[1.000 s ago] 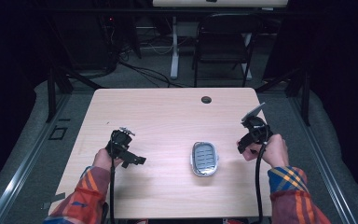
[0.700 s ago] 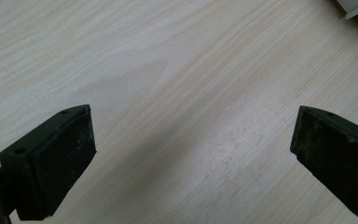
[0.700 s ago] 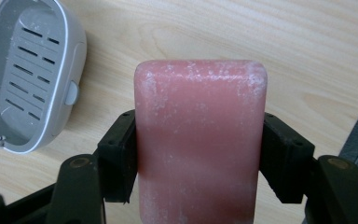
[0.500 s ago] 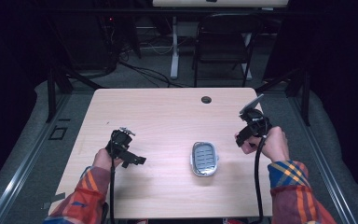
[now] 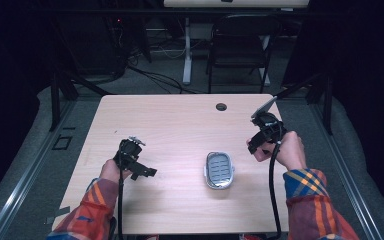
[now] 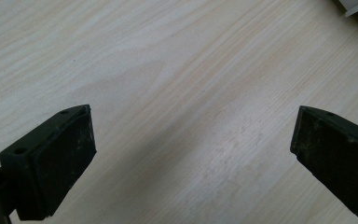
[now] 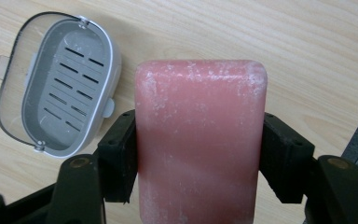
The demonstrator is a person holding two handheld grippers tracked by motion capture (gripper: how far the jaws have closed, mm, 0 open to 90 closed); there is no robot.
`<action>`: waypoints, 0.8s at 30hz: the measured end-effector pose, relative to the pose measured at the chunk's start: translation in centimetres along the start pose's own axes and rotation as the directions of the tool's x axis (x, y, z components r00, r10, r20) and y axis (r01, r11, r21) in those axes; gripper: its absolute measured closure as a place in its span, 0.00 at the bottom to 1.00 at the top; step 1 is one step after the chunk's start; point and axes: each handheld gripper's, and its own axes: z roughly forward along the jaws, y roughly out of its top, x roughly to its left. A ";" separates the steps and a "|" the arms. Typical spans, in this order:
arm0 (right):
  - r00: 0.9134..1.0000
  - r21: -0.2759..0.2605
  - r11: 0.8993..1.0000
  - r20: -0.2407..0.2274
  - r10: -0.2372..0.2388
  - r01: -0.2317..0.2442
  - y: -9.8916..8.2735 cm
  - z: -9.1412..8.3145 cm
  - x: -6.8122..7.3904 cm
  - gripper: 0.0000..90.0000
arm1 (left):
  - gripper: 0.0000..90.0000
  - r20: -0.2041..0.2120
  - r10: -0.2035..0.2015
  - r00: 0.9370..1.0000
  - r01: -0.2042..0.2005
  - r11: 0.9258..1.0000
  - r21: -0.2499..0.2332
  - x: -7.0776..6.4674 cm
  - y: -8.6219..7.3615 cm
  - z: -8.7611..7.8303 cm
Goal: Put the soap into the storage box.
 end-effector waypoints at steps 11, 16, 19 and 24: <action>0.999 0.006 0.999 -0.010 -0.037 0.037 0.8 -0.2 1.4 0.41 | 0.00 0.002 0.000 1.000 0.000 1.000 0.001 0.0 0.0 0.0; 0.999 0.002 0.999 -0.019 -0.048 0.048 1.1 -0.1 2.1 0.41 | 0.00 0.002 0.000 1.000 0.000 1.000 0.002 0.0 0.0 0.0; 0.998 0.009 0.998 -0.018 -0.061 0.061 1.3 0.0 2.6 0.41 | 0.00 0.002 0.000 1.000 0.000 1.000 0.001 0.0 0.0 0.0; 0.997 0.011 0.997 -0.025 -0.076 0.076 1.6 0.2 3.3 0.41 | 0.00 0.002 0.000 1.000 0.000 1.000 0.001 0.0 0.0 0.0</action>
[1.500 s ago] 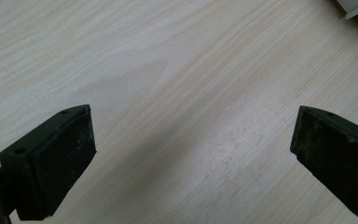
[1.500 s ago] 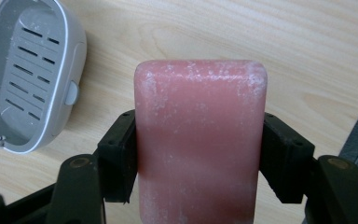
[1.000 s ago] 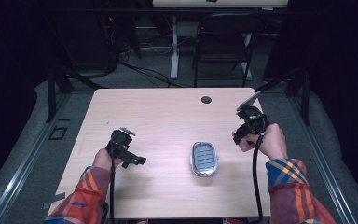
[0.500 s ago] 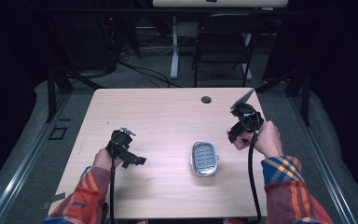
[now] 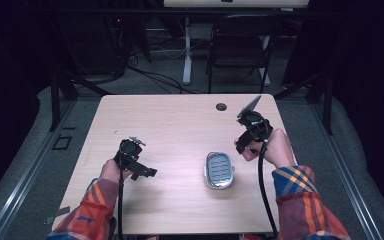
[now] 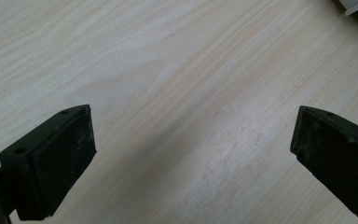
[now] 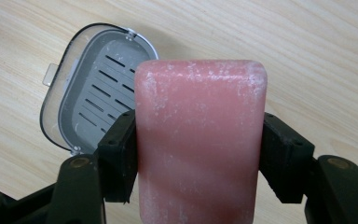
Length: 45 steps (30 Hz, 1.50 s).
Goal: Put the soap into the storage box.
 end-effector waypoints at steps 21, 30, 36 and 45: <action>0.997 0.048 0.996 -0.033 -0.067 0.069 1.2 1.6 2.5 0.41 | 0.00 -0.001 -0.001 1.000 0.001 1.000 -0.006 0.1 0.0 0.0; 0.995 0.060 0.994 -0.039 -0.086 0.089 1.5 2.1 3.2 0.41 | 0.00 0.002 0.000 1.000 0.000 1.000 -0.006 0.1 0.0 0.0; 0.995 0.061 0.994 -0.049 -0.088 0.091 1.6 2.6 3.8 0.41 | 0.00 0.002 -0.001 1.000 0.001 1.000 -0.008 0.1 0.0 0.0; 0.992 0.073 0.991 -0.059 -0.108 0.112 1.7 3.4 4.6 0.41 | 0.00 0.004 -0.003 1.000 0.003 1.000 -0.006 0.0 0.0 0.0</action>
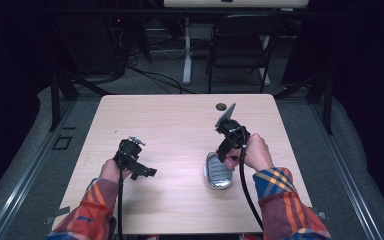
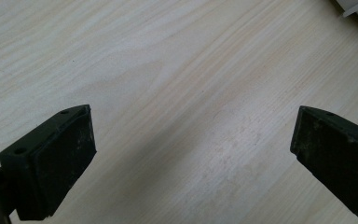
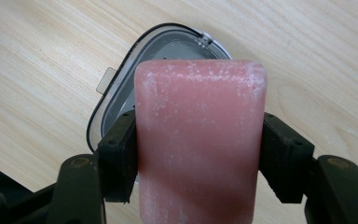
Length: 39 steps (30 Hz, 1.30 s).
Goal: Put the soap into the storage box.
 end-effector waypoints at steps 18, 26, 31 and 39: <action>1.000 0.061 0.998 0.014 -0.017 0.016 0.6 2.1 0.6 0.41 | 0.00 0.001 0.005 1.000 -0.005 1.000 0.002 0.0 0.0 0.0; 1.000 0.089 0.996 0.015 -0.007 0.005 0.9 3.2 0.8 0.41 | 0.00 0.000 0.005 1.000 -0.005 1.000 0.004 0.0 0.0 0.0; 1.000 0.107 0.994 0.018 -0.003 0.001 1.0 3.7 0.7 0.41 | 0.00 0.001 0.005 1.000 -0.005 1.000 0.005 0.0 0.0 0.0; 0.998 0.070 0.996 0.019 0.060 -0.061 0.9 4.6 1.0 0.41 | 0.00 0.003 0.005 1.000 -0.005 1.000 0.005 0.0 0.0 0.0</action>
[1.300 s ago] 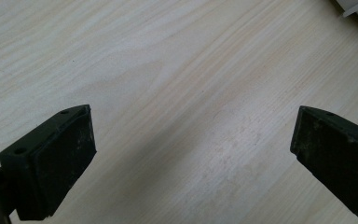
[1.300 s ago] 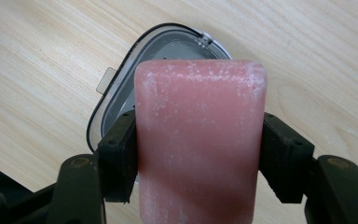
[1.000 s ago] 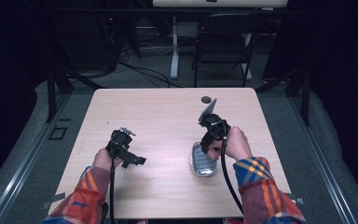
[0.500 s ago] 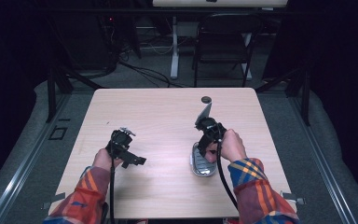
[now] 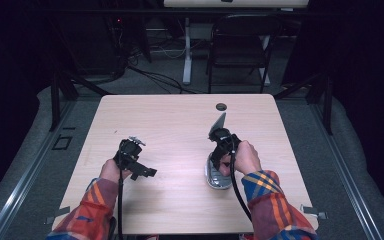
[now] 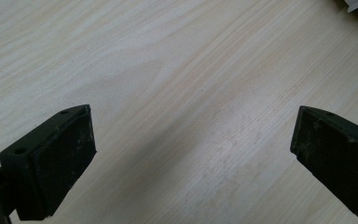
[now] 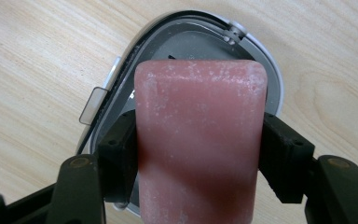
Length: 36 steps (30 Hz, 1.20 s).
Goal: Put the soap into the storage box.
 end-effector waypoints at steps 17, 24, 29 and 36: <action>0.999 0.013 0.999 -0.027 0.032 -0.032 -0.4 -0.3 -0.4 0.40 | 0.00 0.001 -0.001 1.000 0.000 1.000 0.003 0.0 0.0 0.0; 0.998 0.006 1.000 -0.061 -0.001 0.001 -1.1 -1.1 -0.5 0.41 | 0.00 0.002 -0.001 1.000 0.001 1.000 0.006 0.0 0.0 0.1; 0.998 -0.040 0.999 -0.063 -0.005 0.002 -1.4 -1.4 -0.6 0.41 | 0.00 0.002 0.001 1.000 -0.001 1.000 0.009 0.0 0.0 0.1; 0.998 -0.090 0.995 -0.051 -0.039 0.035 -2.2 -2.9 -1.2 0.40 | 0.00 0.001 0.001 1.000 -0.001 1.000 0.007 -0.1 0.0 0.1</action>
